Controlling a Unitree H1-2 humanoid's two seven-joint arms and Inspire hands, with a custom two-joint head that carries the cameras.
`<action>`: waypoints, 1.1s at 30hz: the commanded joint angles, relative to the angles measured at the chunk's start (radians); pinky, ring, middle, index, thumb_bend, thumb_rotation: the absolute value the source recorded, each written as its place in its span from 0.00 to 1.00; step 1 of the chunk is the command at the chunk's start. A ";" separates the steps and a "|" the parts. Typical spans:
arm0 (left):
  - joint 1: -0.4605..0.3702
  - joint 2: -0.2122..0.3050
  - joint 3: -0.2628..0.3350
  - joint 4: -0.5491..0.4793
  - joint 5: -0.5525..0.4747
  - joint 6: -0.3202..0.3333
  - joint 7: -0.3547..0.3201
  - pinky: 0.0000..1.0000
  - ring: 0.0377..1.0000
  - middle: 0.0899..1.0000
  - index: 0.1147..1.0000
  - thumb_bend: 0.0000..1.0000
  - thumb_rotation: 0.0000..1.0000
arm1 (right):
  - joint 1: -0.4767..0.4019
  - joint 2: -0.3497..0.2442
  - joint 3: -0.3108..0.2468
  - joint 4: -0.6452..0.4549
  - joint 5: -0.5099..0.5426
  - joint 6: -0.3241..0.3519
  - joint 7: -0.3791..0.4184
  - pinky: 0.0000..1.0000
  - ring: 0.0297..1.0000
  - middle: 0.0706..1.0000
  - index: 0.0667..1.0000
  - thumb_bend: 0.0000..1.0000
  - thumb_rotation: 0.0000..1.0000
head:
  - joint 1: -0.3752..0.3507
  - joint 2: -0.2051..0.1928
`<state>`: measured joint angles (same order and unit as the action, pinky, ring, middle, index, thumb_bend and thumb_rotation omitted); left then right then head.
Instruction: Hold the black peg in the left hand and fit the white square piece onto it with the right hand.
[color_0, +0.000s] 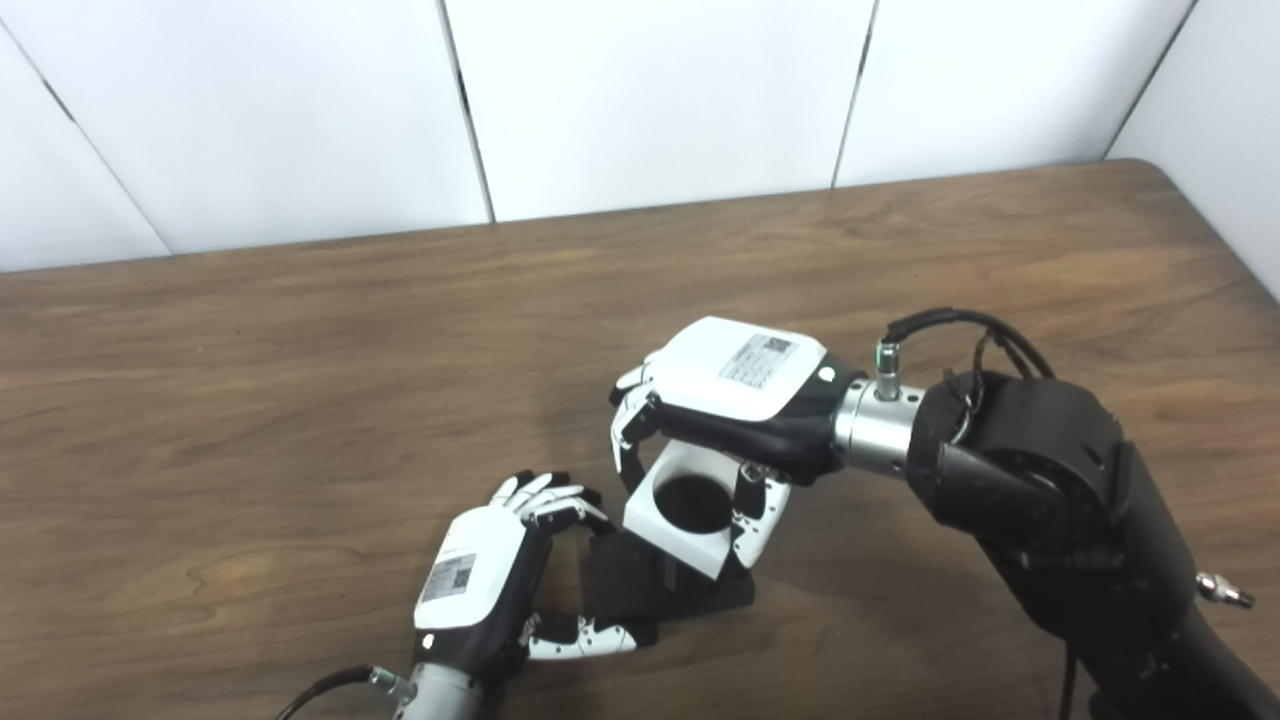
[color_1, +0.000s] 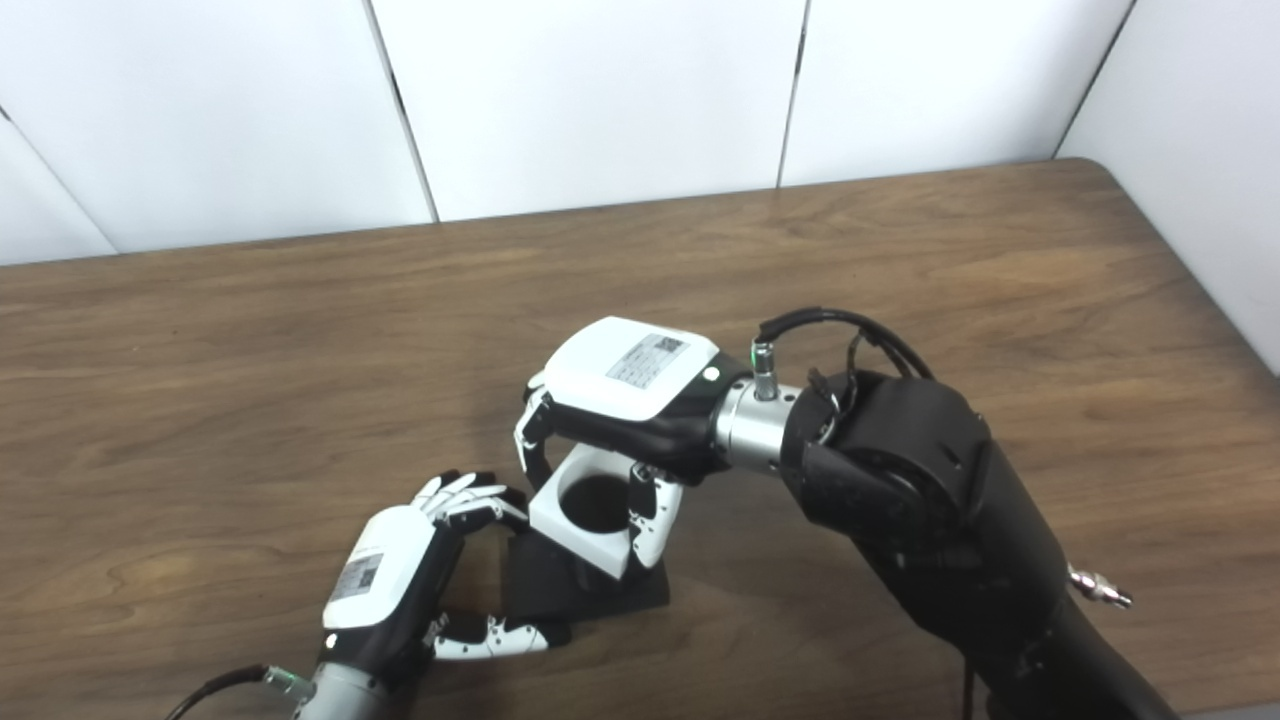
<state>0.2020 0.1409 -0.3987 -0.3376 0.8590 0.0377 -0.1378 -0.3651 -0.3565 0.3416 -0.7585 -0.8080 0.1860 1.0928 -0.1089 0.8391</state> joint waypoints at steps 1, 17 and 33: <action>0.006 -0.007 -0.010 -0.027 0.005 0.001 -0.008 0.95 0.88 0.77 0.42 0.52 0.05 | -0.020 -0.003 -0.012 -0.012 0.007 -0.013 -0.031 0.87 0.86 0.72 0.44 0.52 0.13 | 0.000 0.001; 0.005 -0.011 -0.011 -0.030 0.009 0.006 -0.006 0.95 0.88 0.76 0.42 0.52 0.05 | 0.000 0.005 -0.006 -0.027 -0.003 -0.004 -0.021 0.86 0.86 0.72 0.44 0.52 0.13 | 0.004 0.010; 0.003 -0.010 -0.010 -0.038 0.011 0.013 -0.020 0.95 0.89 0.77 0.42 0.52 0.05 | 0.020 -0.017 -0.004 -0.010 -0.008 -0.023 -0.027 0.84 0.85 0.72 0.45 0.53 0.14 | 0.003 0.016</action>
<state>0.2047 0.1373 -0.4042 -0.3527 0.8647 0.0507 -0.1568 -0.3284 -0.3613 0.3458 -0.7585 -0.8139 0.1841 1.0921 -0.1058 0.8544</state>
